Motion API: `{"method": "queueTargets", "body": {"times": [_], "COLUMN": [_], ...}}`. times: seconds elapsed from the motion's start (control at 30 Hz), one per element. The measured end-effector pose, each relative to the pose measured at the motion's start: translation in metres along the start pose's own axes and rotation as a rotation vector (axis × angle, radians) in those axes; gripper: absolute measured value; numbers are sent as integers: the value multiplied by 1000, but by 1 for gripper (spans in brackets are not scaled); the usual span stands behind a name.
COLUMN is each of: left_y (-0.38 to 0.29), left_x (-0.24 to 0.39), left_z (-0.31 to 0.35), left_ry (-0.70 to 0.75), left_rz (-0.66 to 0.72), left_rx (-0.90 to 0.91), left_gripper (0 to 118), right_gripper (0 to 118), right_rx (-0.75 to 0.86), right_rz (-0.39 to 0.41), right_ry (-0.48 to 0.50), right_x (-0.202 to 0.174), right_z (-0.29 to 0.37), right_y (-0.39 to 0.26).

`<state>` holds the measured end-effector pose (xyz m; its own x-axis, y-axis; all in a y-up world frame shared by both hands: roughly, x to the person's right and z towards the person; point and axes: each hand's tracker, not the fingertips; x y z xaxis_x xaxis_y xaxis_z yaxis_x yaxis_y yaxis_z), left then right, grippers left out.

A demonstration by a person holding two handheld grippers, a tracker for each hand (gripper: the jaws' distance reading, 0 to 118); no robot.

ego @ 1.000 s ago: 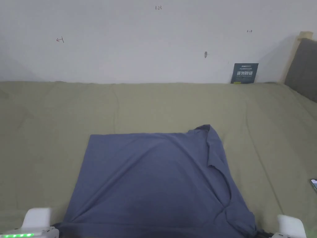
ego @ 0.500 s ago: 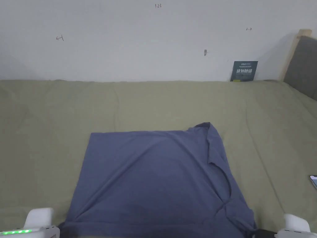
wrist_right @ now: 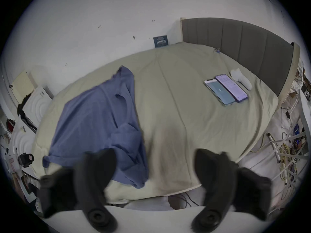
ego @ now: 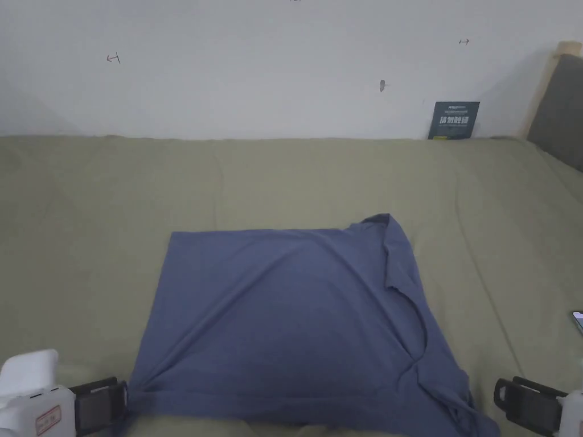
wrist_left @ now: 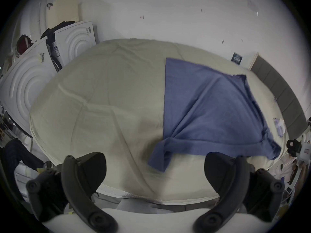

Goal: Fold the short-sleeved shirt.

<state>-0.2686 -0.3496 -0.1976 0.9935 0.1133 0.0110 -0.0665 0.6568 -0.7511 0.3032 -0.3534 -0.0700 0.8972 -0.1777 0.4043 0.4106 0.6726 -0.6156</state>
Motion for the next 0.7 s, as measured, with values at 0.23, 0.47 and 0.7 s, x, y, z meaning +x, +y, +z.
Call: {"method": "queueTargets", "body": {"times": [0.23,0.47,0.7], "left_y": [1,-13,-25], "left_x": [0,-4,-15], "left_z": [7,1,-2], "left_ry": [-30,-29,-37], "left_rz": [22,24,24], "left_rx": [6,-44,-90], "left_gripper": [5,5,5], "right_gripper": [1,1,1], "right_rx": [40,-7,-38], "right_rz": [54,111,123], "right_ry": [4,-8,15], "right_x": [-22,-26,-27], "right_z": [-1,-5,-11], "right_y": [4,-11,-22]}}
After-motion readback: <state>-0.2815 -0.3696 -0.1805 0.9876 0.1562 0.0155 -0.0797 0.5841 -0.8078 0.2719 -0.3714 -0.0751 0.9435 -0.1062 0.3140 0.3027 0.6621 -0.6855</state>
